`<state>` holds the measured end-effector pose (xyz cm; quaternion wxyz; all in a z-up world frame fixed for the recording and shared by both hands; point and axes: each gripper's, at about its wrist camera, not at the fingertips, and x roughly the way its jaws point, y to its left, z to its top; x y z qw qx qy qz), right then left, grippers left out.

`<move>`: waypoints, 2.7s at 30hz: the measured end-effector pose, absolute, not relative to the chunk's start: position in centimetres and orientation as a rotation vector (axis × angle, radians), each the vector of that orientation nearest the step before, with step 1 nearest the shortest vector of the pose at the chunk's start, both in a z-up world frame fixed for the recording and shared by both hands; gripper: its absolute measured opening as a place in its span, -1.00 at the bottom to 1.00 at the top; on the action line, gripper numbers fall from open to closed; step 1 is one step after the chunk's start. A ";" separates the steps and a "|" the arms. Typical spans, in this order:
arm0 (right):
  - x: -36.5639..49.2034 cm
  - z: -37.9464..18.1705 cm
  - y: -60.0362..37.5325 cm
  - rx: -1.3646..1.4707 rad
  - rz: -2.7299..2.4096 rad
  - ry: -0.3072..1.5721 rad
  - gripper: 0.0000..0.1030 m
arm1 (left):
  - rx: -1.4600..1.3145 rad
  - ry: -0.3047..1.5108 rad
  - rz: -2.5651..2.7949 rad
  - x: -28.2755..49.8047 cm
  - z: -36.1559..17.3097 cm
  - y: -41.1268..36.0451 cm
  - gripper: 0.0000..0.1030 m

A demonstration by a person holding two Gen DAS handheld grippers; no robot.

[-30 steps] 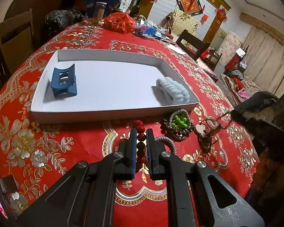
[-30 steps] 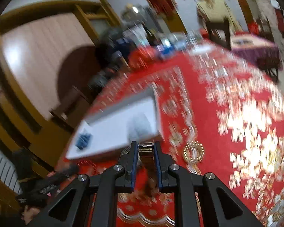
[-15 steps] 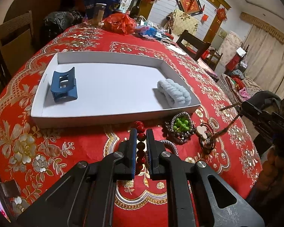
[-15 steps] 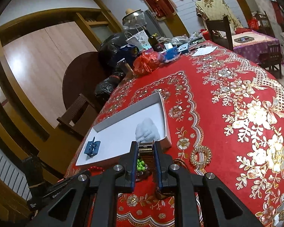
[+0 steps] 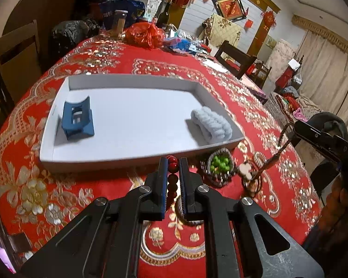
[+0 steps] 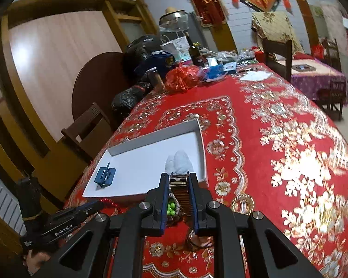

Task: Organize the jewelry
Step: 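Lift the red bead bracelet with the left tool while the right tool lifts the watch, then lower the red bead bracelet into the tray and open the left tool while the right tool releases the watch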

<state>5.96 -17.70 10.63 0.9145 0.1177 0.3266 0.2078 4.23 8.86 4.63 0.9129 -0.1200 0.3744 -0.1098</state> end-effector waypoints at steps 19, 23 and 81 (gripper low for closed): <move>7.6 15.2 -16.0 0.210 0.469 0.592 -0.70 | -0.369 0.713 -0.178 10.3 7.2 13.1 -0.84; 8.1 16.7 -15.5 0.206 0.478 0.565 -0.70 | -0.368 0.682 -0.176 10.9 8.7 13.6 -0.85; 18.5 4.1 -7.9 0.266 0.467 0.948 -0.18 | -0.208 0.842 0.016 12.8 0.2 11.2 -0.07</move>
